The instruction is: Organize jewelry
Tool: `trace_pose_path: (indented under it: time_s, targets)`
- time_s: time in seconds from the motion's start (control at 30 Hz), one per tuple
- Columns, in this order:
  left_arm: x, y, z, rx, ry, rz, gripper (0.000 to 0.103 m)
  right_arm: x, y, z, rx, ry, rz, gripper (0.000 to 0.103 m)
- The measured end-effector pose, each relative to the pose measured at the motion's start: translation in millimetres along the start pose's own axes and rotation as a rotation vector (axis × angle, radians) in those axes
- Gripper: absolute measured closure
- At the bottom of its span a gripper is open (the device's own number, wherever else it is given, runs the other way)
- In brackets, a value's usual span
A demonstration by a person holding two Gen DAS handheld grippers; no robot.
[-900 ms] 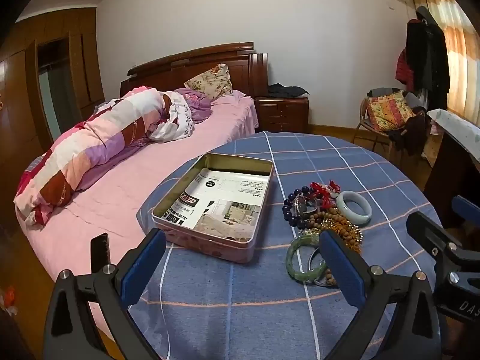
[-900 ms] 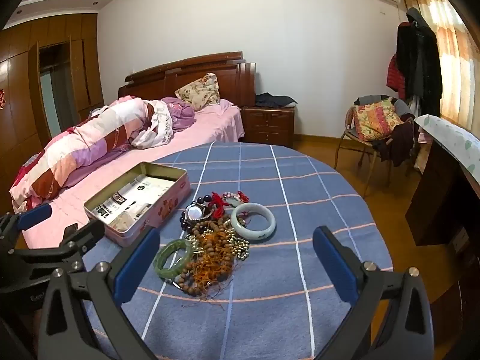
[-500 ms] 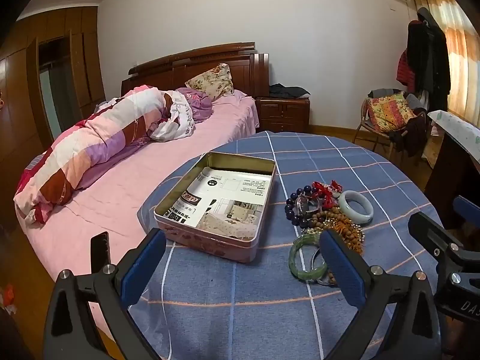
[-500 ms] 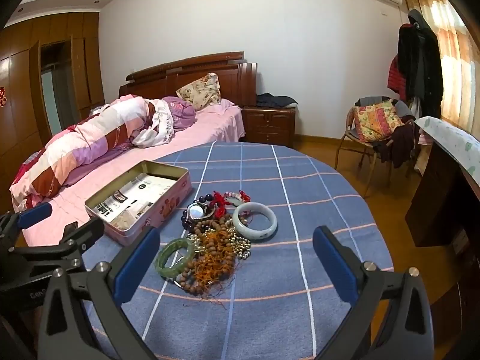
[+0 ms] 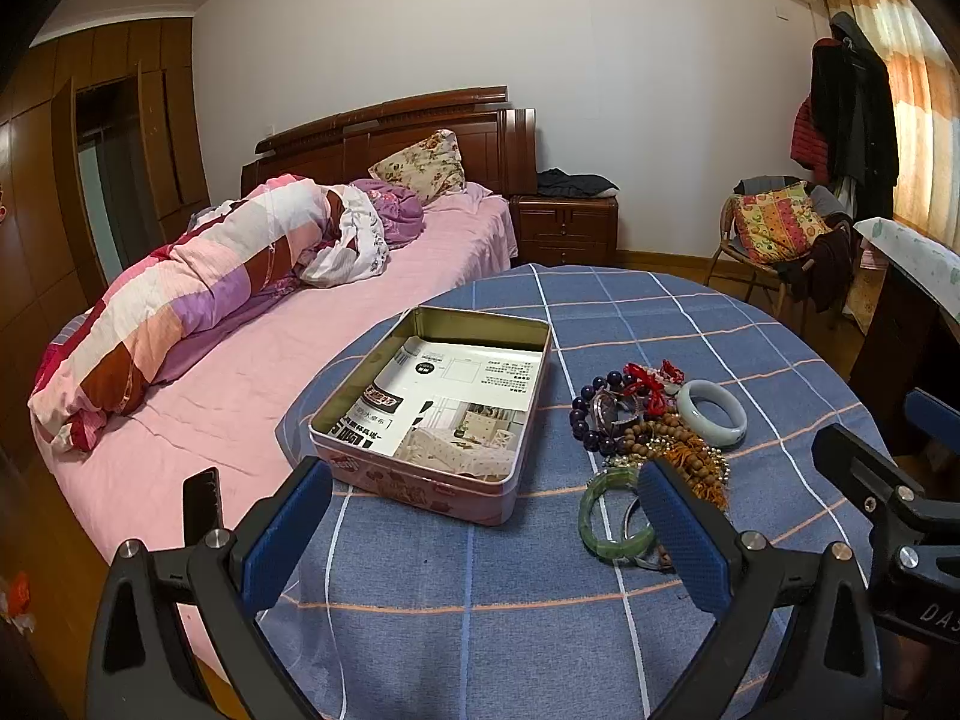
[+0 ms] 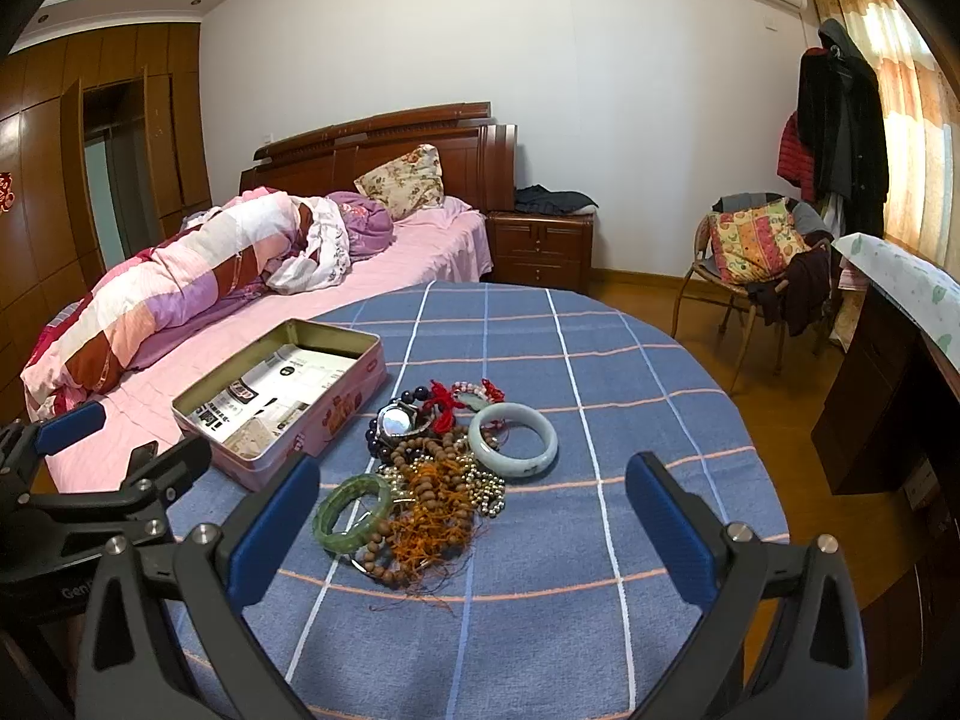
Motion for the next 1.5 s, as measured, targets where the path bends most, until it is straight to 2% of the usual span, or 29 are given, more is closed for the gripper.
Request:
trace_pose_path:
  time_s: [1.5]
  targets:
    - [1.9,-2.9,-2.9,0.001,0.005,0.003,0.001,-1.4,-0.6,1.3,0.0,-0.003,-0.002,0.0]
Point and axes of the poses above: each gripper's, at about its wrist camera, not at the fingertips, and z roughly the way its jaws point, y to its right, x to its top, the point moved 5 cm from there along z, roughly the way its jaws point, and after that the axes turned 12 degrees about -y, right-handed, at the moved point
